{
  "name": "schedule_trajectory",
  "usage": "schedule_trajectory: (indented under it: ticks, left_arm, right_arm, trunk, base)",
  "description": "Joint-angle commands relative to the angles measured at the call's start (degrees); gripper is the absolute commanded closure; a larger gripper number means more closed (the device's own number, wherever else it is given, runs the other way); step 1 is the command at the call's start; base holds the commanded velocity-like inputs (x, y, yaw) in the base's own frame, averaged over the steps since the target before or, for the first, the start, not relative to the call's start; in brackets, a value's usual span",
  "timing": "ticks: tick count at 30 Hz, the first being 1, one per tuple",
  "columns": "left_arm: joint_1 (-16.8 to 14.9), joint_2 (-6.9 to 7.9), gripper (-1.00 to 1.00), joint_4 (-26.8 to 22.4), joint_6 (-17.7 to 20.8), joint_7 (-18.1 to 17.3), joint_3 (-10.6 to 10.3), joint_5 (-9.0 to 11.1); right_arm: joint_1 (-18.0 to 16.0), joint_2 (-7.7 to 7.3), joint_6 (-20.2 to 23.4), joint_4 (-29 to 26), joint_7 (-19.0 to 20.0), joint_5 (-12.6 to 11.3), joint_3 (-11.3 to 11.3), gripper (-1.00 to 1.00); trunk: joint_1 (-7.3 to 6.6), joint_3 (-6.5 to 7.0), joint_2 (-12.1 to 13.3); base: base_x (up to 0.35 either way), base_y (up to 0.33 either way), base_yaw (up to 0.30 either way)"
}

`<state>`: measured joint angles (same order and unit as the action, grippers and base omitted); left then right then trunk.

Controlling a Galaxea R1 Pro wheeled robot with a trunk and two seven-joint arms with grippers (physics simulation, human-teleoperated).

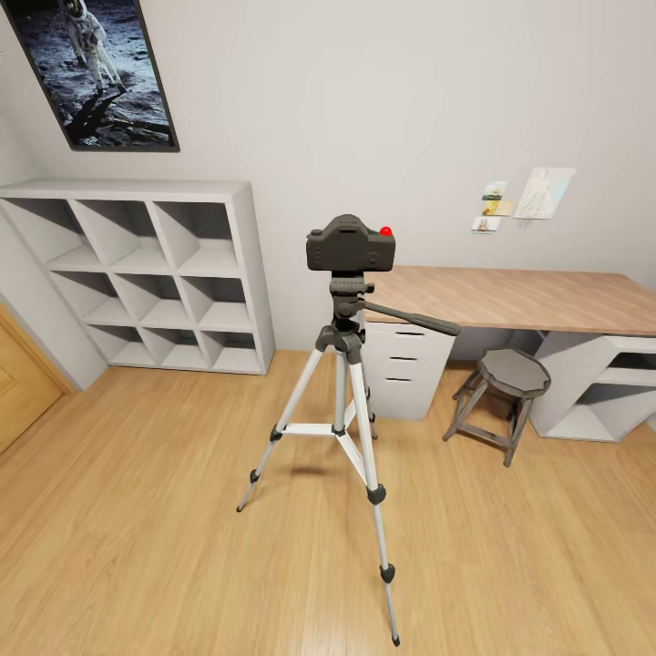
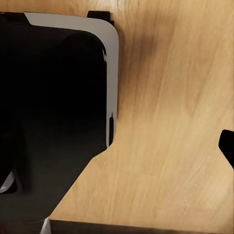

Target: Attach the digital camera to the camera tripod in the bedroom.

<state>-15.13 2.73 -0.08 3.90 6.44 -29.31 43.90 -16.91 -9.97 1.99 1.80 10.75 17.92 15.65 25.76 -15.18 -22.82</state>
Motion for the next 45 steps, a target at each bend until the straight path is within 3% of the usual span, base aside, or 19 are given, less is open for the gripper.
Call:
schedule_trajectory:
  ticks: [1,15,19,23,45]
  left_arm:
    - [0.0,-0.05,-1.0,-0.01,-0.06,0.13,-0.51,0.38]
    - [0.1,-0.27,-1.0,-0.21,-4.29,0.15,-0.56,0.2]
    - [0.1,-1.01,-1.0,-0.13,-4.65,0.16,-0.52,0.28]
    - [0.1,-1.31,-1.0,-0.06,-4.64,0.17,-0.46,0.4]
    - [0.1,-1.9,-1.0,0.01,-4.45,0.16,-0.4,1.67]
  right_arm:
    - [-0.06,0.01,0.15,0.12,0.15,0.37,0.51,-1.0]
    - [-0.02,0.19,0.2,0.18,-0.18,0.28,0.52,-1.0]
    - [0.04,2.52,0.31,0.16,-3.39,0.27,0.52,-1.0]
    - [0.42,3.38,0.27,0.17,-5.08,0.27,0.56,-1.0]
    - [4.79,3.92,-2.07,0.14,-6.74,-1.54,0.7,-1.0]
  trunk:
    - [0.03,-0.05,-0.1]
    - [0.03,1.05,-0.1]
    - [0.03,1.42,-0.1]
    - [0.03,1.79,-0.1]
    - [0.03,3.82,-0.1]
  base:
    - [0.0,0.0,0.0]
    - [0.0,0.0,0.0]
    - [0.0,0.0,0.0]
    - [0.0,0.0,0.0]
    - [0.0,0.0,-0.019]
